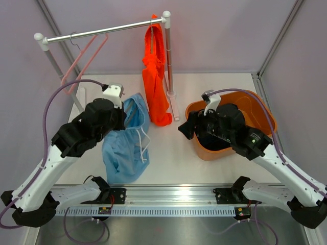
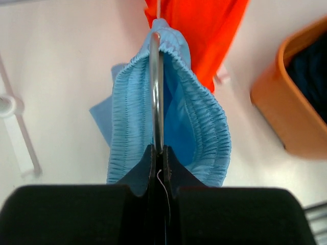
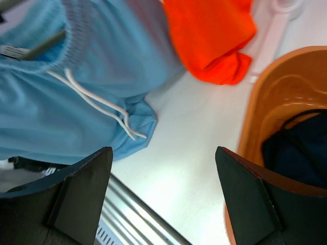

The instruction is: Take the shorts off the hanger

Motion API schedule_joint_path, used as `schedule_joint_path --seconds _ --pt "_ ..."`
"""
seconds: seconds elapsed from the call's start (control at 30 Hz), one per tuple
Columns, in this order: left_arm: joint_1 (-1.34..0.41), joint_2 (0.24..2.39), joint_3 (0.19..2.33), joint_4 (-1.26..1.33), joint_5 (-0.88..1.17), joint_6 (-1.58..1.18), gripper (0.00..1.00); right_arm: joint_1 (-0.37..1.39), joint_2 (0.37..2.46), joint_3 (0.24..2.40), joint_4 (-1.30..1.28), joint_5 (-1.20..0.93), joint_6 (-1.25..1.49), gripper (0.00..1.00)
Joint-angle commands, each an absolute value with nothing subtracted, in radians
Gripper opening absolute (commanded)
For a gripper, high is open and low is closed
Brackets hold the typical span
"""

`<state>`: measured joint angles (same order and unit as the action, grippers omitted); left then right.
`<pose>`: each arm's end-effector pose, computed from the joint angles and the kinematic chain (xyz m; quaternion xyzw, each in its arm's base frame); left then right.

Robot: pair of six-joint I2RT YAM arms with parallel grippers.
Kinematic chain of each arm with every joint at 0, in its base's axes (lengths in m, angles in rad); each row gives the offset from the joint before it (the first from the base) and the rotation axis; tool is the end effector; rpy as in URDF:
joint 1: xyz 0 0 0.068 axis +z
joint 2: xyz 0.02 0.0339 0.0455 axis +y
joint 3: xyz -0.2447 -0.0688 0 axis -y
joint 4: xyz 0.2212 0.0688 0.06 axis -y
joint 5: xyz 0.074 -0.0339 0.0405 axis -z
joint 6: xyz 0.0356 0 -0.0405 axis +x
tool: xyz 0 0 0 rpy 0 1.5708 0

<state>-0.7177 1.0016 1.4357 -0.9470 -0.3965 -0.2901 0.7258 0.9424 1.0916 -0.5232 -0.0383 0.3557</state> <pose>0.1271 -0.0927 0.4147 0.0825 0.8482 -0.0900 0.5153 0.1397 0.1258 0.3636 -0.1626 0.8100 0.3035 0.4747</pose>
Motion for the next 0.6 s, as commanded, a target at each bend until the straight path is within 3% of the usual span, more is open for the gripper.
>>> schedule_joint_path --seconds 0.0,0.27,0.57 --pt "-0.787 0.951 1.355 -0.936 -0.368 -0.331 0.00 0.871 0.995 1.181 -0.538 0.029 0.373 0.90" --pt "-0.891 0.806 1.206 -0.920 -0.270 -0.384 0.00 1.023 1.164 1.245 -0.511 0.130 0.426 0.87" --pt "-0.911 0.808 1.189 -0.882 -0.193 -0.380 0.00 1.100 1.331 1.365 -0.522 0.202 0.439 0.84"
